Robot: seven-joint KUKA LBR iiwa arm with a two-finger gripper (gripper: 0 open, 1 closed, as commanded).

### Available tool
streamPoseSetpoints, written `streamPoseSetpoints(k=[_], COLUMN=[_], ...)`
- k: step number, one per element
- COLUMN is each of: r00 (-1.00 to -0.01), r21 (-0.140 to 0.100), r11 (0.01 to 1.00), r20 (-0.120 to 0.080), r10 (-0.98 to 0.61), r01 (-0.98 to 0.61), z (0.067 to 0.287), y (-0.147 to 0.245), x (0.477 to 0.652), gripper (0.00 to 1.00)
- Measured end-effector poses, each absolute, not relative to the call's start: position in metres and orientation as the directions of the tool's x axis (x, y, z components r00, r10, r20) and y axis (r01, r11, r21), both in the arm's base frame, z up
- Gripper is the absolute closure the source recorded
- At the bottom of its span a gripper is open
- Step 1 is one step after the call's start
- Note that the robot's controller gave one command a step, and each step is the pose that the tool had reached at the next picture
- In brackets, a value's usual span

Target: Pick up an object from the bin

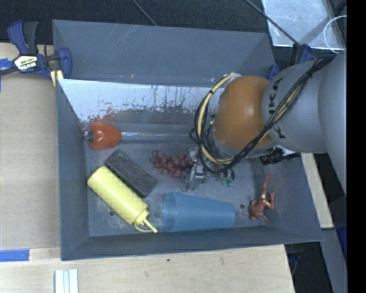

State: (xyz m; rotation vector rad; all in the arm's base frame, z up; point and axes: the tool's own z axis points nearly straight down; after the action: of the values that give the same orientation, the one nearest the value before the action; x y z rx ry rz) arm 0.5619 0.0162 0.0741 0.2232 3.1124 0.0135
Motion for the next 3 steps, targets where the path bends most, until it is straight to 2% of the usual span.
streamPoseSetpoints(k=[1, 2, 3], r00=[-0.999, -0.994, -0.999], r21=[0.005, 0.007, 0.004], r11=[0.999, 0.994, 0.999], r20=[-0.019, -0.021, -0.019], r10=[0.049, 0.107, 0.036], r01=[0.049, 0.107, 0.036], z=[0.094, 0.086, 0.112], y=[0.040, 0.030, 0.043], x=[0.564, 0.559, 0.560], gripper=[1.00, 1.00, 1.00])
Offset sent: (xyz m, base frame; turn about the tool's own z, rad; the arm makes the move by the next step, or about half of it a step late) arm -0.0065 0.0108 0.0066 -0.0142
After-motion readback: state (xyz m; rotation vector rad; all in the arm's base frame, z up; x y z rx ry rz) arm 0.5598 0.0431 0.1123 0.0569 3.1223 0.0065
